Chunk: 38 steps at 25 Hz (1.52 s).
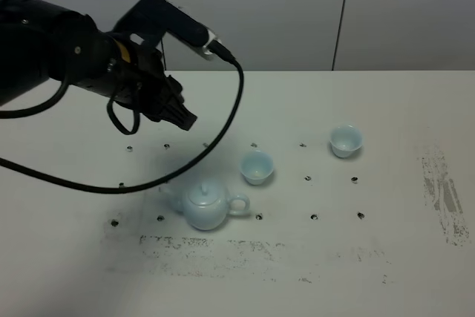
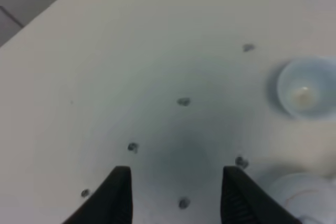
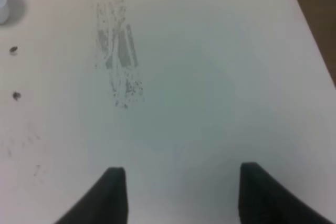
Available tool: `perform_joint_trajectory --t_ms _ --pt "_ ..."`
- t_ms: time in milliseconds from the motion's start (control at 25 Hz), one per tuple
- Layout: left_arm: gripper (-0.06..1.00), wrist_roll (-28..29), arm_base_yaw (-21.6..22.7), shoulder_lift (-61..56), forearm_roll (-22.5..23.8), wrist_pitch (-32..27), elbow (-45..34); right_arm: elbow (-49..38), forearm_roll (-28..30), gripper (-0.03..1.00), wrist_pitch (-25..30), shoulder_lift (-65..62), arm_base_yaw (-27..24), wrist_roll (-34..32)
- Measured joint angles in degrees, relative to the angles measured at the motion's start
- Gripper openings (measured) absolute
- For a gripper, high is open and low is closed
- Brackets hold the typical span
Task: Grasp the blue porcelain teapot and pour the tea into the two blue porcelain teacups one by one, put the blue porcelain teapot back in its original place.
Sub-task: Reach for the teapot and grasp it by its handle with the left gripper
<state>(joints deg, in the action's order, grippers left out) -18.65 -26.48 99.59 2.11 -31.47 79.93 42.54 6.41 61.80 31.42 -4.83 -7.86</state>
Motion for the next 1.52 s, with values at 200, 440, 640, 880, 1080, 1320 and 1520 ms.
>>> perform_joint_trajectory --t_ms 200,440,640,880,1080,1320,1520 --pt "0.45 -0.84 -4.63 0.59 0.0 1.19 0.56 -1.3 -0.38 0.48 3.48 -10.27 0.0 0.0" --pt "0.45 -0.94 -7.12 5.87 -0.04 -1.5 7.09 -8.64 -3.37 0.48 3.42 -19.91 0.0 2.43" --pt "0.45 -0.94 -8.08 9.51 -0.06 -3.33 12.49 -12.56 -5.81 0.47 3.08 -28.83 0.0 4.95" --pt "0.45 -2.86 -10.78 11.41 -0.08 -3.53 15.04 -12.56 -9.12 0.43 2.41 -31.79 0.0 7.86" --pt "0.45 -4.41 -13.19 13.01 -0.08 -3.42 15.91 -12.56 -11.66 0.38 2.41 -31.81 0.0 7.86" --pt "0.45 -6.09 -14.85 15.12 -0.01 -6.76 15.97 -12.56 -14.54 0.31 2.23 -31.81 0.0 7.86" --pt "0.45 -9.59 -15.57 15.24 0.03 -10.97 15.76 -12.56 -16.23 0.26 1.69 -31.81 0.0 7.86"
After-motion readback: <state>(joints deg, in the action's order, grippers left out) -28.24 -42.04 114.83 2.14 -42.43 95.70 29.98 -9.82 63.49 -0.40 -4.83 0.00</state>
